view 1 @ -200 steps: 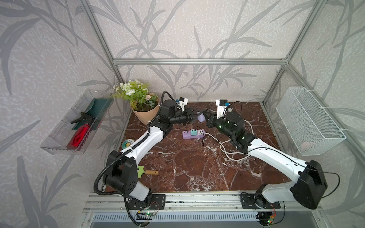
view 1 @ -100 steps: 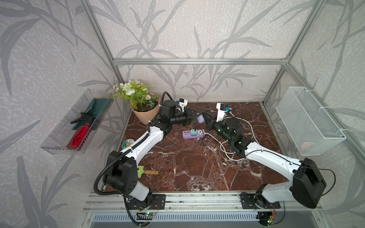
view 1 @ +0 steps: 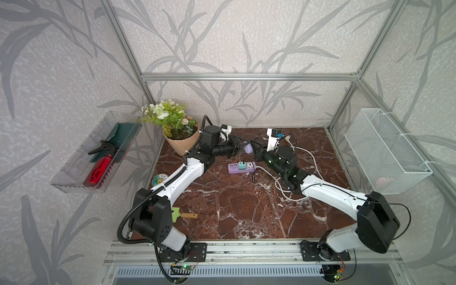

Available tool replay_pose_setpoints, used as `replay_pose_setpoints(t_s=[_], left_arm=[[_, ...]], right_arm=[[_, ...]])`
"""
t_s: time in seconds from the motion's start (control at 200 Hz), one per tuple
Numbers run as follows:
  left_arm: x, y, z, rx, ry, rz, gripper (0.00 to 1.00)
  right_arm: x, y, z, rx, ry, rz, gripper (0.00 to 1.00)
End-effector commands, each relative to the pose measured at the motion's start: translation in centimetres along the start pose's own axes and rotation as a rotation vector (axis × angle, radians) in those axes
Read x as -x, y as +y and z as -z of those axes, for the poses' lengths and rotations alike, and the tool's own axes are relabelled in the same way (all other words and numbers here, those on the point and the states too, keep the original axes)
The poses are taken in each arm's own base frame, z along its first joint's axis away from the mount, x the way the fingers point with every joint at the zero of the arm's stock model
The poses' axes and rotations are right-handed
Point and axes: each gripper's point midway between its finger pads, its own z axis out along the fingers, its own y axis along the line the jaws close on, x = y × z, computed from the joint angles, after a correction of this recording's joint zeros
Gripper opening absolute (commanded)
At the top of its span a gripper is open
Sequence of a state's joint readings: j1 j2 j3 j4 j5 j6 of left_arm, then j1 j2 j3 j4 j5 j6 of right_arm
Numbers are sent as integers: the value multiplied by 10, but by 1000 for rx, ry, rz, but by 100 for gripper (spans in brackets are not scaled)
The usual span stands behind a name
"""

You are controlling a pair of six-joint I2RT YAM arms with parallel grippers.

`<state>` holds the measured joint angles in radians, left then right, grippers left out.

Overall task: Charge the bluetooth headset
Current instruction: Insert the charging cable into the bluetooth headset.

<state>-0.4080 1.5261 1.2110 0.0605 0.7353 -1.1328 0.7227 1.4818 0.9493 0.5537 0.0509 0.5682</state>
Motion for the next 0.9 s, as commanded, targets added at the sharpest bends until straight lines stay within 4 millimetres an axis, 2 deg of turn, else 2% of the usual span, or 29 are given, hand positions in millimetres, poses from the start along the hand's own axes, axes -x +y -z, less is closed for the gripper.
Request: replay_pose_setpoints(t_s=[0.0,0.195,0.41,0.445,0.515,0.66,0.76,0.895], left_arm=[[-53,-190,56,-537,115,-443,0],[-51,-194,57,-543,109,-443,0],[-50,-192,55,-548,111,-432,0],[-50,-192,55,-547,113,-432,0],[-51,-190,54,-541,118,-430,0],[-51,-178,50,-509,126,-419,0],[-48,-163,44,-469,127,-399,0],[-40,-143,40,-423,116,-370,0]], right_arm=[[-199,-10,43,32,682,-11,0],[-210,-14,48,21,714,7,0],[-217,-3,43,42,719,45,0],[-215,-5,44,36,707,41,7],[-203,-9,44,35,664,15,24],[-168,-14,42,40,585,-64,49],[-140,-9,45,57,529,-80,58],[-108,2,56,72,472,-60,62]])
